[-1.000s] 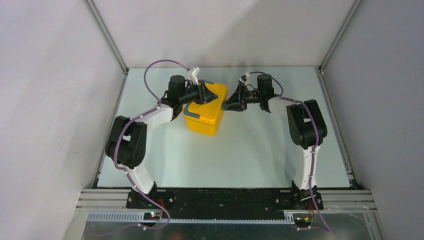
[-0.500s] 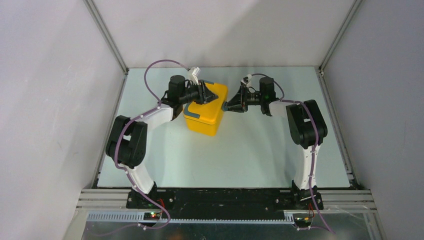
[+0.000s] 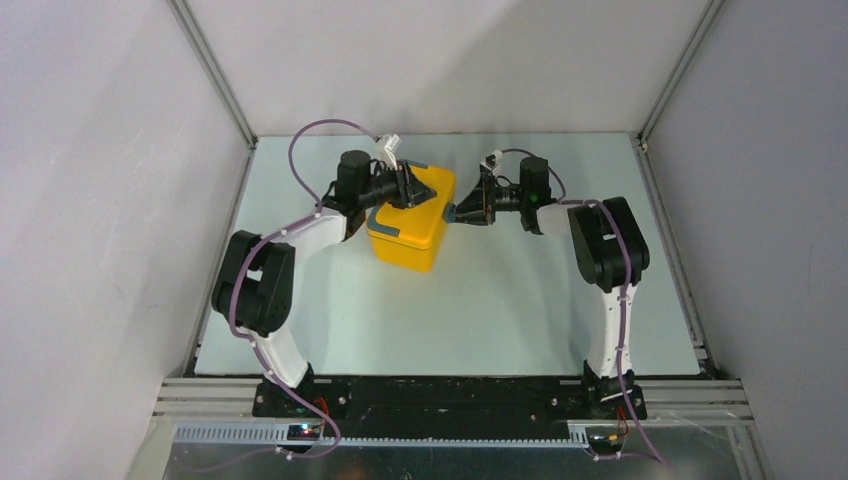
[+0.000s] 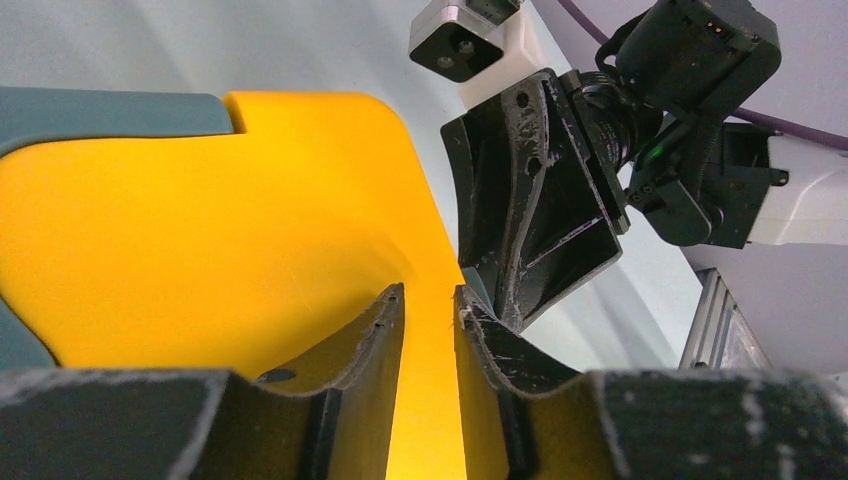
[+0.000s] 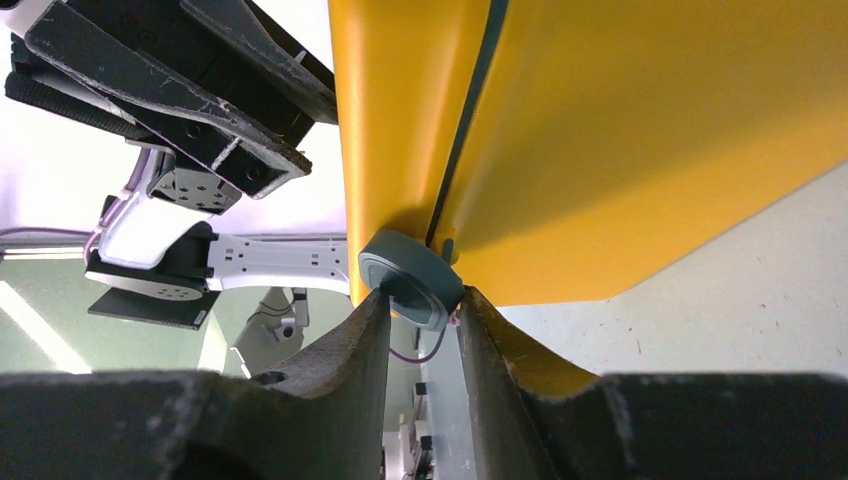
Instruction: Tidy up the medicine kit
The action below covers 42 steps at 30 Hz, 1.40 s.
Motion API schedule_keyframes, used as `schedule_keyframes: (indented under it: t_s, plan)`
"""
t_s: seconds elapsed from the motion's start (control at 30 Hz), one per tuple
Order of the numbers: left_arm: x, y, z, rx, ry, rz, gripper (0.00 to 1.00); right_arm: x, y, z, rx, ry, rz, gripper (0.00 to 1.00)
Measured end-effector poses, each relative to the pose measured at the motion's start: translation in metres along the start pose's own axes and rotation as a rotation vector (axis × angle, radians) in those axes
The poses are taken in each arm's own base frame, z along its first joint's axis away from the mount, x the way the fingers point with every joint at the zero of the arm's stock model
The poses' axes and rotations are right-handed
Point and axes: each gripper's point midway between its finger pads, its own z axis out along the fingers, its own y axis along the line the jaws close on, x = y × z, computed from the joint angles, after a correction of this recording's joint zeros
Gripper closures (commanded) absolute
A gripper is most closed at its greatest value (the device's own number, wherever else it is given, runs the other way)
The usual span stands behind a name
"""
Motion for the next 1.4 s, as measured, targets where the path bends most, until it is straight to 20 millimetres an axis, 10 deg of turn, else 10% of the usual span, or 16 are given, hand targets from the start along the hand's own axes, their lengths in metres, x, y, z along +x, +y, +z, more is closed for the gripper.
schedule_keyframes:
  t_s: [1.07,1.13,1.23,1.4]
  plan:
    - [-0.003,-0.002,0.008,0.029,0.008,0.006,0.66,0.012,-0.053,0.009,0.076,0.014,0.145,0.54]
    - [-0.005,-0.005,0.006,0.016,0.019,0.018,0.62,0.014,-0.054,0.003,0.132,0.000,0.124,0.48]
    - [-0.008,-0.007,-0.006,-0.028,0.050,0.050,0.48,0.002,-0.036,-0.021,0.208,-0.064,0.031,0.08]
    - [-0.028,0.000,-0.046,-0.178,0.072,0.142,0.27,-0.039,0.027,-0.094,0.359,-0.273,-0.232,0.01]
